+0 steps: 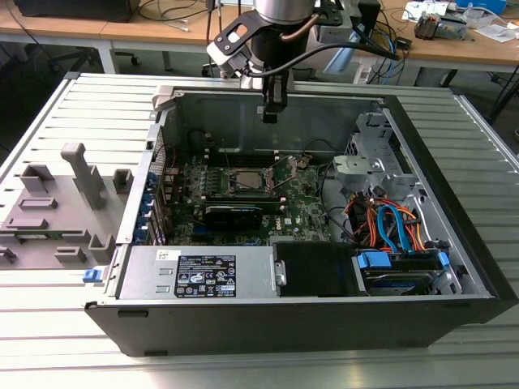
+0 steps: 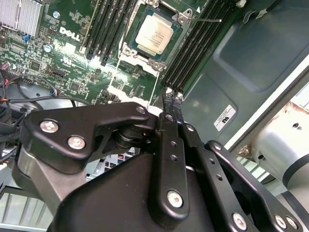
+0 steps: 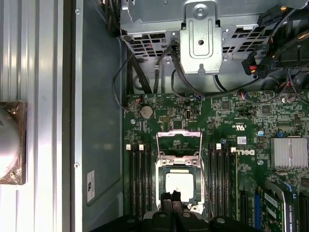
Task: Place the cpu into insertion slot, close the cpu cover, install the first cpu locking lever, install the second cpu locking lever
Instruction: 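Close the cpu cover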
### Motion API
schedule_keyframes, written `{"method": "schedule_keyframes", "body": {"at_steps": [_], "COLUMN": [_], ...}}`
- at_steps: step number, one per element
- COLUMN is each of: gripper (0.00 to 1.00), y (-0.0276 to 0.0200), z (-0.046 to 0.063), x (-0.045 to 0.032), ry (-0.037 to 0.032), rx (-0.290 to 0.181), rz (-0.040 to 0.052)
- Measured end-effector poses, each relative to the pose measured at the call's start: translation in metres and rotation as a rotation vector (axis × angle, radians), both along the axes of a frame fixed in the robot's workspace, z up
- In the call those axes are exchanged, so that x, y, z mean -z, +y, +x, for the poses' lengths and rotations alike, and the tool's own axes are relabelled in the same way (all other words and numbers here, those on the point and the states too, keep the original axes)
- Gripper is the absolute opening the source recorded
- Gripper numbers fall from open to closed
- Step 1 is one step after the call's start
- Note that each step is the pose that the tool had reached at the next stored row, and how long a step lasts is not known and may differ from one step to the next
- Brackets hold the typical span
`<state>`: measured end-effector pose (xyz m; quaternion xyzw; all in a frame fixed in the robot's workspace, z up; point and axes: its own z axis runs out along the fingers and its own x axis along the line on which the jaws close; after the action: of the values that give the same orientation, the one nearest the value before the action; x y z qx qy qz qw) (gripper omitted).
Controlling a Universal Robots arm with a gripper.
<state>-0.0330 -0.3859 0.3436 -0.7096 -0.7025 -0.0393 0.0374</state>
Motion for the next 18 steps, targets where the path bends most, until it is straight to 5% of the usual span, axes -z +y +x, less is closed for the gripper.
{"method": "schedule_keyframes", "body": {"at_steps": [18], "gripper": [0.11], "y": [0.0], "z": [0.0049], "x": [0.0008], "ry": [0.0], "rx": [0.0], "rz": [0.0]}}
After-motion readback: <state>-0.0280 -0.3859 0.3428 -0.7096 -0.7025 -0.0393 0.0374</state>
